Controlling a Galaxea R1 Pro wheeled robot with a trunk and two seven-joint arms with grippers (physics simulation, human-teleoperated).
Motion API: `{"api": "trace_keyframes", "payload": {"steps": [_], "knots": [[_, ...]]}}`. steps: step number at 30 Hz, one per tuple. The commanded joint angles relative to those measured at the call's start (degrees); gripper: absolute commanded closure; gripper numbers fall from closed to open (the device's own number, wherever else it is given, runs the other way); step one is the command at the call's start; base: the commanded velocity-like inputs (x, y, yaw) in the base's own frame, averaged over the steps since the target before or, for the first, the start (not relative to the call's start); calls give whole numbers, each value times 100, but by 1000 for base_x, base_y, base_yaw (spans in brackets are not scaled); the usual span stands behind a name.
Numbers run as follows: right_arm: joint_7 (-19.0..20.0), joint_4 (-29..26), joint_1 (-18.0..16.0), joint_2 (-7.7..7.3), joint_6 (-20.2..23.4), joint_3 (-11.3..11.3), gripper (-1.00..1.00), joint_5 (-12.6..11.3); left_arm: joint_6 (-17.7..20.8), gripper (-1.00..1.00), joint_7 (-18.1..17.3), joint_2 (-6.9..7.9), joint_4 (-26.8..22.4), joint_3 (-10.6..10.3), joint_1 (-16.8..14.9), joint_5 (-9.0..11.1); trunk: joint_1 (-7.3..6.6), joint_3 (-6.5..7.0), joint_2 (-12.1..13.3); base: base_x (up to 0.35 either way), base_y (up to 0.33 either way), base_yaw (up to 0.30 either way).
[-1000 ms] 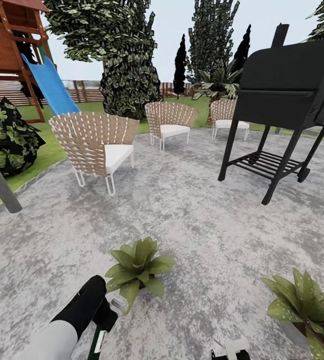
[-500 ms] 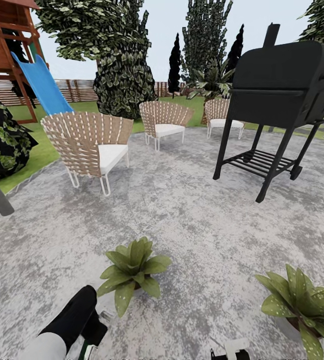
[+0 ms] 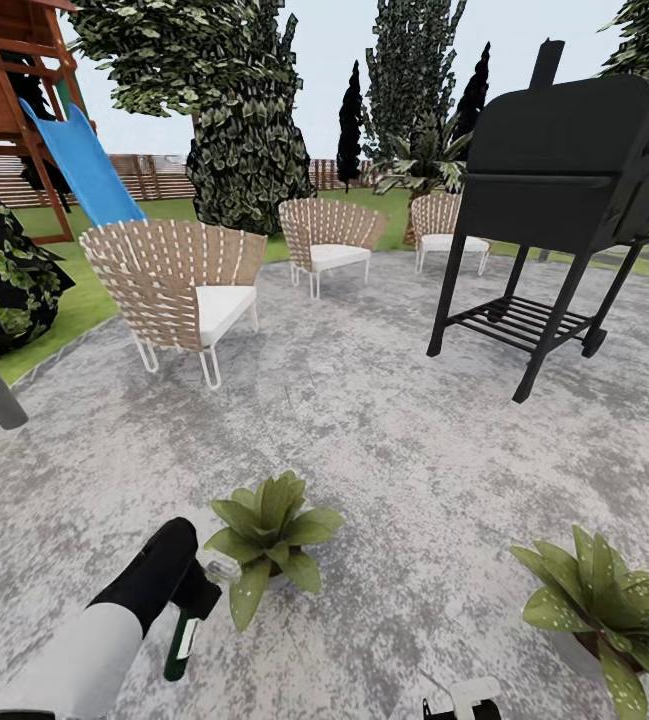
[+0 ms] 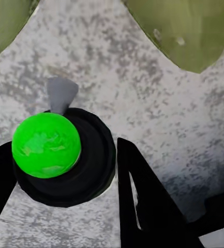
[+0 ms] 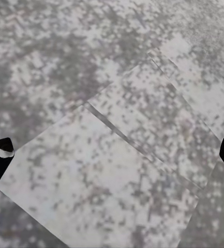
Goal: Pick up the pesticide atomizer in the garden and spray insectifuge to fully cover both potted plants in the garden.
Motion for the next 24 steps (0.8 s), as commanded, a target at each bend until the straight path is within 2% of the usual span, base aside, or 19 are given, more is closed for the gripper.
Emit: {"api": "trace_keyframes", "payload": {"steps": [1,4,6,8,12,15,18,20,22,24], "knots": [[-60,7,-4,3,1,44,-100,42,-5,100,-232,-45,-8,-150,-136,-122,-1,-5,-2,0,0,0],[-65,7,-4,5,1,44,-100,42,14,100,-540,-53,44,-462,-410,-121,-1,-5,-2,0,0,0],[-67,7,-4,12,4,44,-100,42,26,100,-685,3,94,-700,-551,-121,-1,-5,-2,0,0,0],[-67,7,-4,15,2,44,-100,42,27,100,-793,90,103,-733,-615,-121,-1,-5,-2,0,0,0],[-67,7,-4,16,2,44,-100,42,20,100,-1298,356,173,-755,-771,-129,-1,-5,-2,0,0,0],[-67,7,-4,16,6,44,-100,42,19,100,-1382,401,187,-752,-803,-271,-1,-9,-2,0,0,5],[-67,7,-4,16,5,44,-100,42,22,100,-1632,331,187,-749,-820,-606,-1,-25,-2,0,0,96],[-67,7,-4,16,4,44,-100,42,20,100,-2060,311,182,-758,-824,-885,-1,-35,-2,0,0,98],[-67,7,-4,16,8,44,-100,42,16,100,-2522,369,178,-753,-819,-1437,-1,-37,-2,0,0,21],[-67,7,-4,16,5,44,-100,42,8,100,-2691,389,160,-745,-790,-1768,-1,-38,-2,0,0,6]]}}
